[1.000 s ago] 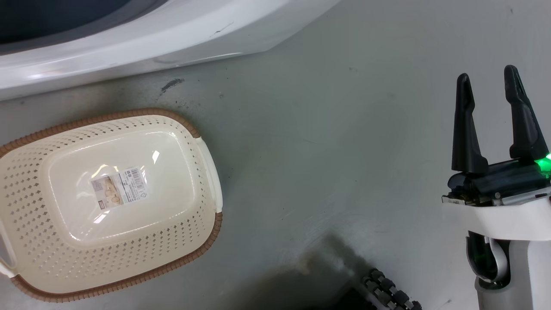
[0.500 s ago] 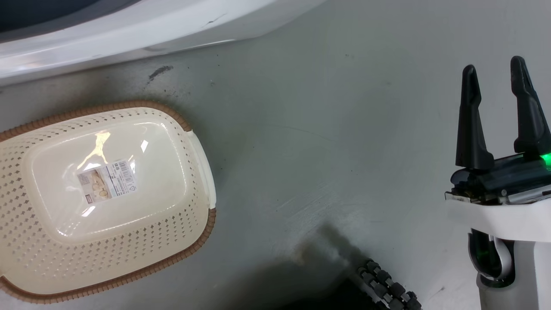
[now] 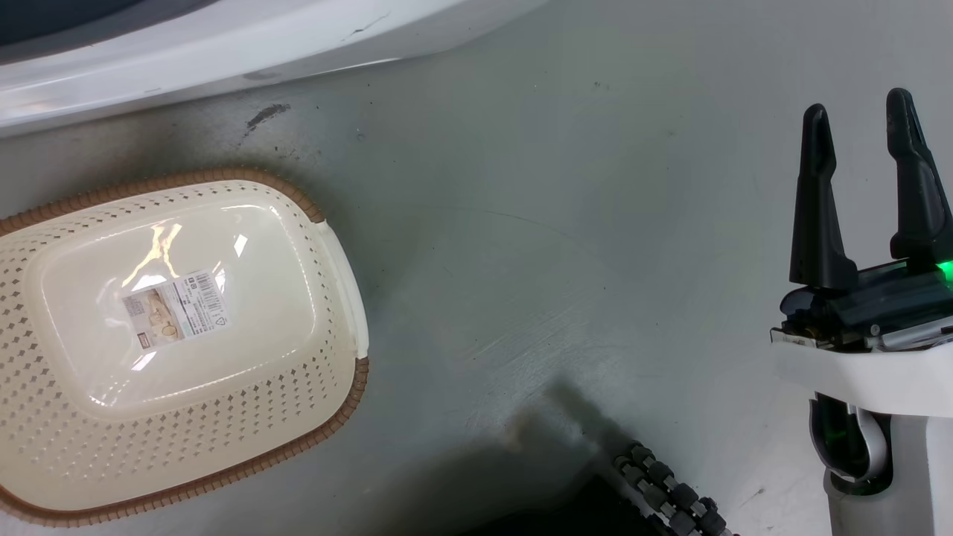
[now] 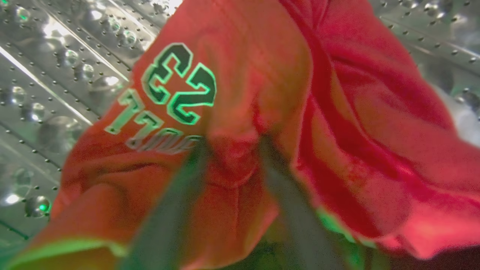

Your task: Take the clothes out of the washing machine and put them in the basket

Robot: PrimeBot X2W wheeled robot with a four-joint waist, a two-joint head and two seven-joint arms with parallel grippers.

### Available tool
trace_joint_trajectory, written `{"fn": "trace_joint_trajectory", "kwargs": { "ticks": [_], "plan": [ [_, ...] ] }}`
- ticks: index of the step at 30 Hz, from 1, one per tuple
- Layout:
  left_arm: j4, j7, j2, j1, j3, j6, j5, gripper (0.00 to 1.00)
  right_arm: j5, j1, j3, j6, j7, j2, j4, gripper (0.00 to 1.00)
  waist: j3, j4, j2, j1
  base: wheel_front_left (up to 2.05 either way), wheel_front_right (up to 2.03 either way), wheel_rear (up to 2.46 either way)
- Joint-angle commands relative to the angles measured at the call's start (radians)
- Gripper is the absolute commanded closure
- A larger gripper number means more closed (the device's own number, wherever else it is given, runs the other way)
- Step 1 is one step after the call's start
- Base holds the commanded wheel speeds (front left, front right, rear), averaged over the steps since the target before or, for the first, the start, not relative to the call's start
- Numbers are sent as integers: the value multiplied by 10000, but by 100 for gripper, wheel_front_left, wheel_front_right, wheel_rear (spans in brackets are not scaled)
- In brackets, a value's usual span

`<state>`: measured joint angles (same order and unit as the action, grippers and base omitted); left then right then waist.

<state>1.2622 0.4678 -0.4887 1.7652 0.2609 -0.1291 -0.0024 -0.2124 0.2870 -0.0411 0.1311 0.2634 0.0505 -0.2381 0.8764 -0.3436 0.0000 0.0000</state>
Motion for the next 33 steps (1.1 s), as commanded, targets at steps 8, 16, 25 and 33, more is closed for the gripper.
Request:
{"fn": "trace_joint_trajectory", "kwargs": {
  "ticks": [8, 16, 25, 33],
  "plan": [
    [11, -528, -108, -303, 414, 0, -519, 100, -15, 194, 69, -7, 23, -3, 39, 0, -192, 40, 0, 0, 0, 0, 0],
    [-101, -1839, -137, -1198, 876, -1, -1321, 100, 172, 79, 149, -7, 21, -5, 135, 0, -1124, 215, 0, 0, 0, 0, 0],
    [-409, -3549, 301, -2934, 1559, -2, -2200, 100, 656, -258, 128, -7, 21, -3, 326, 0, -2427, 814, 0, 0, 0, 0, 0],
    [-793, -4761, 809, -4417, 2233, -1, -3088, 100, 1141, -626, 88, -7, 21, 0, 524, 0, -3523, 1387, 0, 0, 0, 0, 0]
  ]
}}
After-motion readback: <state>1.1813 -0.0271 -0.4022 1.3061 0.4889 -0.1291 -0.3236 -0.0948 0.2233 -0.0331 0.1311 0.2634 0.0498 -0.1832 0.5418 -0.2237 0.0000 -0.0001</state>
